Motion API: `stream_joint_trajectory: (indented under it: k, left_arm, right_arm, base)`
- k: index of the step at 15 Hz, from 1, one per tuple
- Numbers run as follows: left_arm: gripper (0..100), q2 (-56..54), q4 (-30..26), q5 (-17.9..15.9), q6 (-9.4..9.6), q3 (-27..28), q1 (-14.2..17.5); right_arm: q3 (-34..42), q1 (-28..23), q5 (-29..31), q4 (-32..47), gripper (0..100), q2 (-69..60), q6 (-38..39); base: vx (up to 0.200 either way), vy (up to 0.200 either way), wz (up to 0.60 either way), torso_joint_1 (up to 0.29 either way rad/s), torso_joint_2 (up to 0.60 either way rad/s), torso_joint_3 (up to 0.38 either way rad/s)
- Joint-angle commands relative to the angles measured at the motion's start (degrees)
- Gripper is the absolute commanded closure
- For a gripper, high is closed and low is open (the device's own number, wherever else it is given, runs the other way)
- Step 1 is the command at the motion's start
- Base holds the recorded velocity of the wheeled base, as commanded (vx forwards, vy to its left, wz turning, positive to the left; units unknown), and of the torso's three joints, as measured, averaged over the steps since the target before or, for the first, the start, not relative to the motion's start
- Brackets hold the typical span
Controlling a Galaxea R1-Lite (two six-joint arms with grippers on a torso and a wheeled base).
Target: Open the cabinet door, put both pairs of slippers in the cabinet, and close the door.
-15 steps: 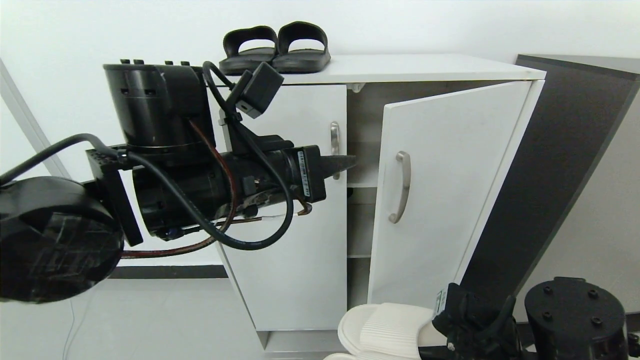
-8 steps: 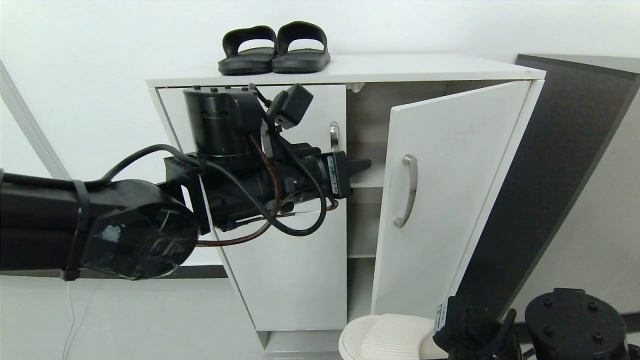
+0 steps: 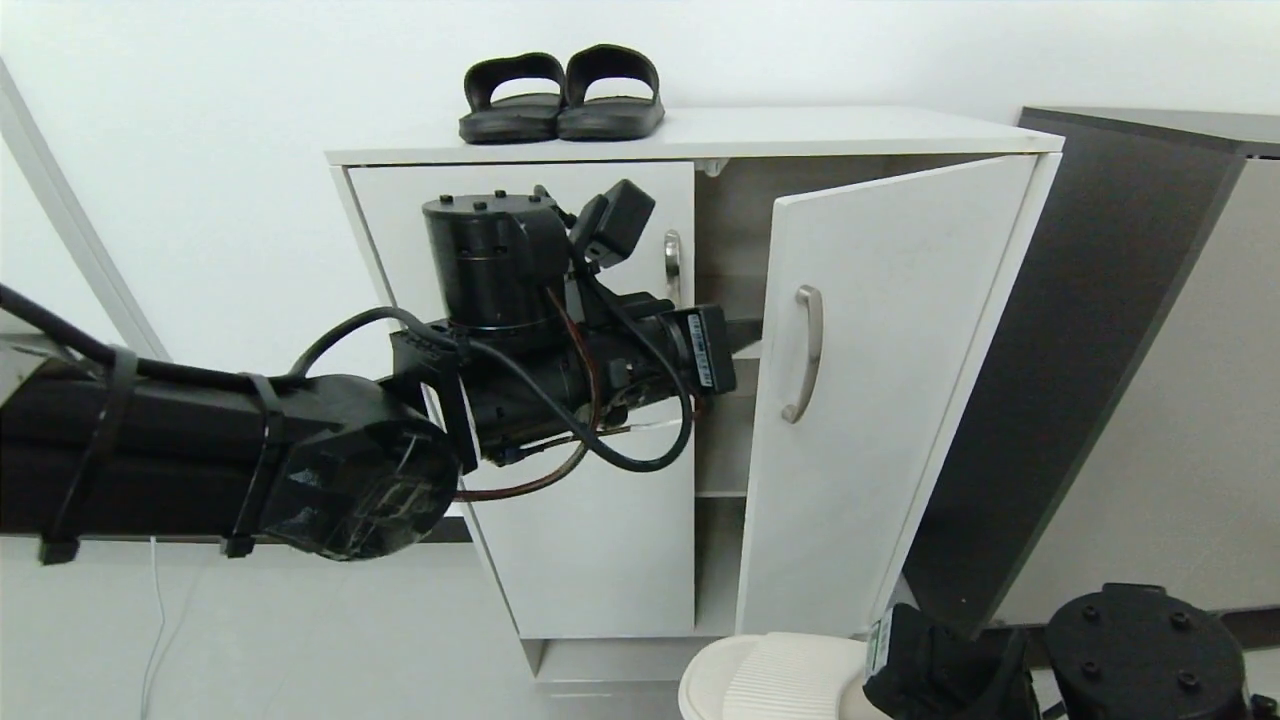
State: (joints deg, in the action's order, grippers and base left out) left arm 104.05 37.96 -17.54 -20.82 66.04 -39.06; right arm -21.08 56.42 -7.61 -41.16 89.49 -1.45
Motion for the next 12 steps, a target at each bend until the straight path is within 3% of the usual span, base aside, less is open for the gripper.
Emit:
stream_joint_trajectory:
  k: [1,4,6,8,12]
  left_arm:
    - [100,0.02,0.01,0.14,-0.10,-0.38,-3.39]
    - [100,-1.57,1.33,0.76,0.08,-0.82,-10.25]
    - [100,-1.39,4.31,0.49,0.08,-1.88,-11.83]
    - [100,-0.51,6.16,0.76,-0.01,-2.40,-11.30]
    - [100,-0.95,6.77,1.63,0.08,-3.63,-5.50]
  right_arm:
    - [0.25,0.01,-0.04,0.02,100,0.25,-0.13]
    - [0.51,0.01,-0.04,0.02,100,0.33,-0.31]
    - [0.51,0.01,-0.04,0.02,100,0.33,-0.31]
    - [0.51,0.01,-0.04,0.02,100,0.25,-0.40]
    - [-0.02,-0.26,0.31,-0.50,100,1.21,-0.31]
  base:
    - [-0.200,0.000,0.00,0.007,0.00,0.007]
    - [-0.133,0.000,0.00,0.000,0.00,0.000]
    - [0.000,0.000,0.00,0.000,0.00,0.000]
    - [0.000,0.000,0.00,0.000,0.00,0.000]
    - [0.000,0.000,0.00,0.000,0.00,0.000]
